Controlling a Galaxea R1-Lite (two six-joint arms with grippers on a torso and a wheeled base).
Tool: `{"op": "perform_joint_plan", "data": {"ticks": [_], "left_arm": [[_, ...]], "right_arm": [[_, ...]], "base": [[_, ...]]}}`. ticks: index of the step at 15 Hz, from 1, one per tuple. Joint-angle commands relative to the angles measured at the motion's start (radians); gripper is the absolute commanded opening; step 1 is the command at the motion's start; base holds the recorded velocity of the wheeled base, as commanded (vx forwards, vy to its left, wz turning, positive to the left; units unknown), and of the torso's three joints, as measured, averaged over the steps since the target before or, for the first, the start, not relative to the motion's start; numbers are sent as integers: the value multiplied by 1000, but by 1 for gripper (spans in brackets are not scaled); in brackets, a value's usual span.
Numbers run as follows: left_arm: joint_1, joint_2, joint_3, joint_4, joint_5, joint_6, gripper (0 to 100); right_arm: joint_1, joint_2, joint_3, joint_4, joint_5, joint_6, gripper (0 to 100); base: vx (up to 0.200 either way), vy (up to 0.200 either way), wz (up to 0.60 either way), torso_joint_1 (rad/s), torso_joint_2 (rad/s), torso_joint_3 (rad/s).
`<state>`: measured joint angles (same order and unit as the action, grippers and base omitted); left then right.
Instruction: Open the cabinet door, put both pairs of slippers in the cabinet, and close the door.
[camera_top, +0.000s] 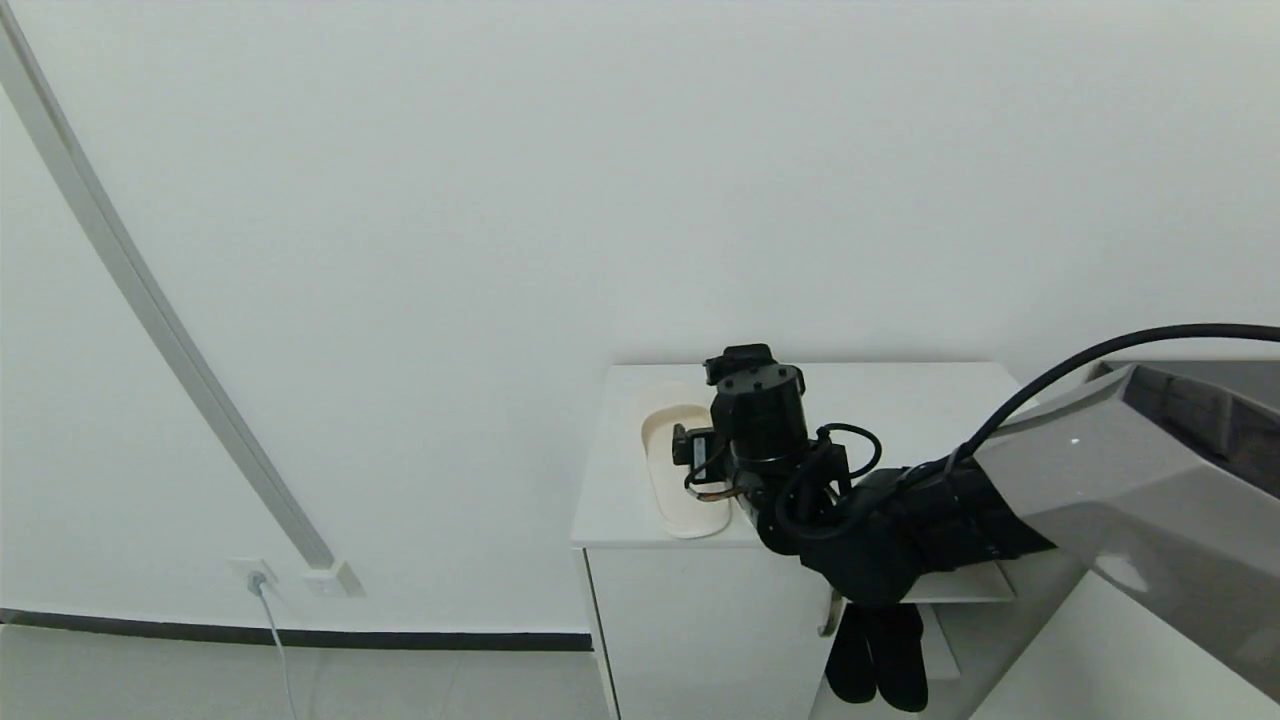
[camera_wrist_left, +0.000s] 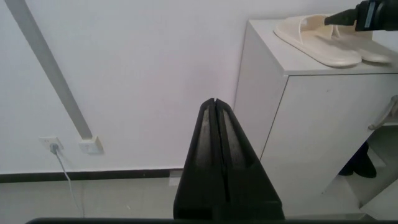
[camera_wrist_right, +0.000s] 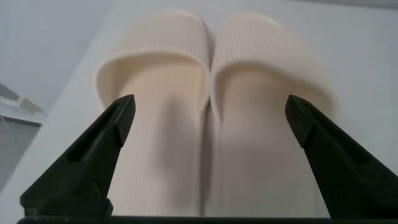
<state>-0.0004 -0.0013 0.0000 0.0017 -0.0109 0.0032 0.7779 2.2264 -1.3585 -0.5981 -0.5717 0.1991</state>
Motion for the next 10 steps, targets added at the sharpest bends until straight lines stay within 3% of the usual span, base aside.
{"op": "perform_joint_plan", "data": {"ticks": [1,10], "left_arm": [[0,1,0,0,0,0,0],[0,1,0,0,3,-3,0]], "right_arm": [[-5,52,-40,-2,15,-1,100],[-63,196,-235,8,52,-20,100]], "base": [[0,0,0,0,0,0],[0,0,0,0,0,0]]}}
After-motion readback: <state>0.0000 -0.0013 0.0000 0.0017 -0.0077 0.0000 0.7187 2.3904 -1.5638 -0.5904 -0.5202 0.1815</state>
